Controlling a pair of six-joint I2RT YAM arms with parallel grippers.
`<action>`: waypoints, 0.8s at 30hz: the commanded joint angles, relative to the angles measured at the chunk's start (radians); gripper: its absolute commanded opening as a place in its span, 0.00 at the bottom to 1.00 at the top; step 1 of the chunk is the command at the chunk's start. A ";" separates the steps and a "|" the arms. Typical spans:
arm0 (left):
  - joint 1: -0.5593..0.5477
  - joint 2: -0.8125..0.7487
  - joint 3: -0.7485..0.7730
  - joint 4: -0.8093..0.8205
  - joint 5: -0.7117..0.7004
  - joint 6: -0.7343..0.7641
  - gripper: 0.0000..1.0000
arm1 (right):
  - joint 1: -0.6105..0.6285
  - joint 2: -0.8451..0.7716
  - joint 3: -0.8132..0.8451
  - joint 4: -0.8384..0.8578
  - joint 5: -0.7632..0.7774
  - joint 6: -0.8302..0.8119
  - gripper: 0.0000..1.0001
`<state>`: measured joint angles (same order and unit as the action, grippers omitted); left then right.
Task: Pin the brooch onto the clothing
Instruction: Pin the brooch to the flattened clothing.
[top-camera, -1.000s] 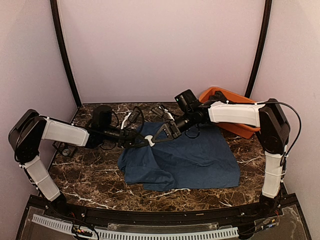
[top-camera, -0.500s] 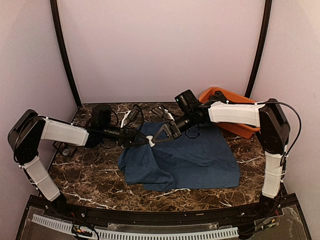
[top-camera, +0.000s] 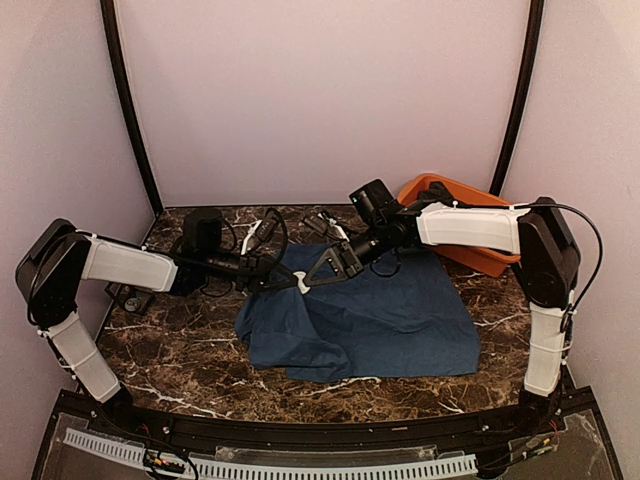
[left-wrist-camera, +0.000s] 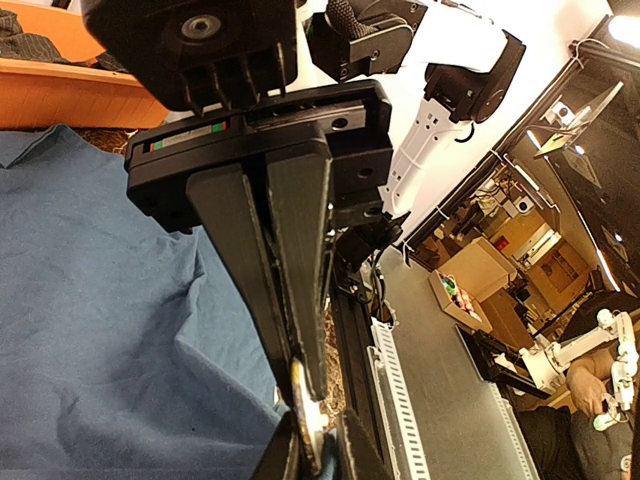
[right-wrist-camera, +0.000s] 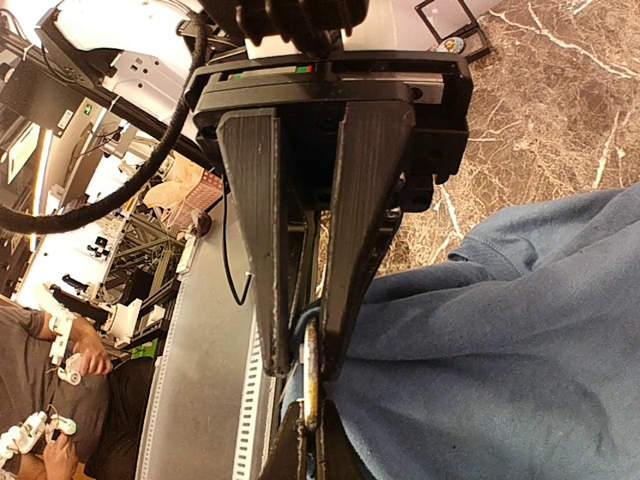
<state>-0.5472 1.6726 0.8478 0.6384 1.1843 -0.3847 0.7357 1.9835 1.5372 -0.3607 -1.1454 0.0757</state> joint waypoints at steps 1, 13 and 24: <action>-0.003 -0.010 0.000 -0.002 0.008 0.015 0.12 | -0.001 -0.030 0.001 0.002 -0.012 -0.011 0.00; -0.016 -0.005 0.009 -0.035 -0.024 0.038 0.12 | 0.000 -0.032 0.001 0.005 -0.011 -0.009 0.00; -0.025 -0.017 0.014 -0.095 -0.063 0.089 0.11 | 0.001 -0.035 -0.002 0.011 -0.019 -0.006 0.00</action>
<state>-0.5613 1.6726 0.8497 0.5915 1.1423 -0.3294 0.7357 1.9835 1.5364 -0.3859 -1.1362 0.0761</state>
